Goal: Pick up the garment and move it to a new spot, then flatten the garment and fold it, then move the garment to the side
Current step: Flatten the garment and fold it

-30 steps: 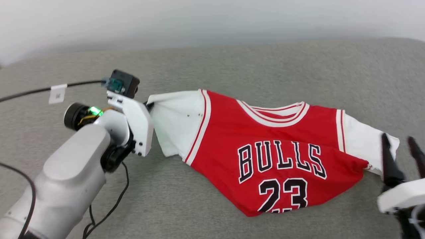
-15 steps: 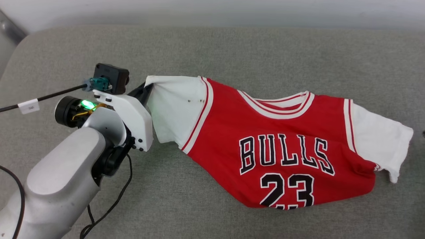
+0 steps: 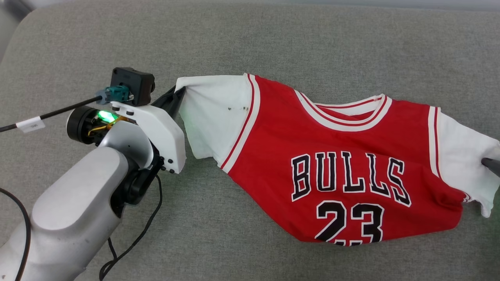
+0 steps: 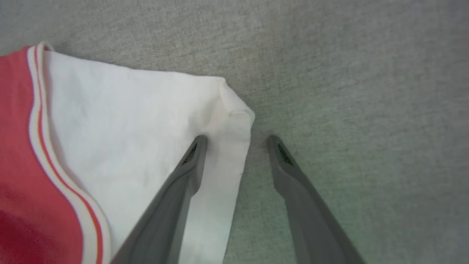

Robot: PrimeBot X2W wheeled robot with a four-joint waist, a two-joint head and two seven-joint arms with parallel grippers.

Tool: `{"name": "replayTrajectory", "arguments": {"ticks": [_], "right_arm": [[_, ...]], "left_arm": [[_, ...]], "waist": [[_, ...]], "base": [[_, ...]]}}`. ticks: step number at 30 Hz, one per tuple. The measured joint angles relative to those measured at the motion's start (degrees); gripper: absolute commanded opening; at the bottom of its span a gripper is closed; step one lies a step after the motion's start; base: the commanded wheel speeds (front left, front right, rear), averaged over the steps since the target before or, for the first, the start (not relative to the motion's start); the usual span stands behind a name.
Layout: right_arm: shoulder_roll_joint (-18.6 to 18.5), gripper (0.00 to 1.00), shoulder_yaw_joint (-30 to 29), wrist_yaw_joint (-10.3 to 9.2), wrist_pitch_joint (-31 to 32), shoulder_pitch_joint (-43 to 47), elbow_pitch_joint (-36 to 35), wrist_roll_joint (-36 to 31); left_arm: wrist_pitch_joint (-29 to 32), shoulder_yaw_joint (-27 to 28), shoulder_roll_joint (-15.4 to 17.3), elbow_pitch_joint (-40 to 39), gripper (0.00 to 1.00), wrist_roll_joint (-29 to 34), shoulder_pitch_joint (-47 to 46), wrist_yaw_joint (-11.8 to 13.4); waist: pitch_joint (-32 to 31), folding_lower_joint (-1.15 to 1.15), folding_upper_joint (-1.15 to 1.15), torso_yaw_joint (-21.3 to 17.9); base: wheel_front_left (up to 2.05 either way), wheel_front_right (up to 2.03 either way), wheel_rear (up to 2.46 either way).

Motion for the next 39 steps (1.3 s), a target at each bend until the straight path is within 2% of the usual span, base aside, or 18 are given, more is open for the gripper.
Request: {"name": "replayTrajectory", "arguments": {"ticks": [4, 9, 20, 25, 30, 34, 39], "right_arm": [[1.5, 0.0, 1.7, 0.01, 0.7, 0.0, -1.4, 0.2], [1.1, 0.0, 3.5, 0.03, 0.9, 0.1, -2.4, 0.2], [-5.0, 0.0, 11.7, 0.13, -8.4, -1.5, -6.3, 0.6], [-7.6, 0.0, 15.3, 0.13, -11.5, -4.8, -6.7, 1.3], [-10.3, 0.0, 18.7, 0.13, -13.8, -10.6, -6.2, 1.7], [-11.4, 0.0, 21.4, 0.13, -16.0, -17.2, -5.2, 1.3], [-12.7, 0.0, 26.9, 0.14, -20.9, -26.7, -3.5, -0.6]], "left_arm": [[0.1, 0.0, 0.2, 0.0, 0.0, -0.1, 0.1, 0.2], [-0.3, 0.0, 0.2, 0.5, 0.0, -0.3, 0.6, 0.3], [-3.1, 1.4, 1.2, 3.9, 0.0, 0.1, -0.5, -0.1], [-2.9, 2.4, 1.6, 6.6, 0.0, 0.6, -4.7, -0.8], [-2.2, 3.3, 0.6, 11.3, 0.0, 1.0, -11.7, -2.8], [-1.9, 3.7, -0.7, 16.2, 0.0, 2.0, -18.3, -4.3], [-3.4, 3.8, -1.3, 22.4, 0.0, 4.6, -26.7, -6.0]], "waist": [[-0.3, 0.0, 0.0, -0.4], [-1.8, 0.01, 0.0, -0.9], [-10.8, 0.0, 0.0, -2.5], [-16.1, 0.0, 0.0, -3.6], [-19.7, 0.0, 0.0, -4.8], [-19.7, 0.0, 0.0, -6.1], [-16.8, 0.0, 0.0, -7.3]], "base": [[0.0, 0.0, 0.0], [0.0, 0.0, 0.0], [0.0, 0.0, 0.0], [0.0, 0.0, 0.0], [0.0, 0.0, 0.0], [0.0, 0.0, 0.0], [0.0, 0.0, 0.0]]}}
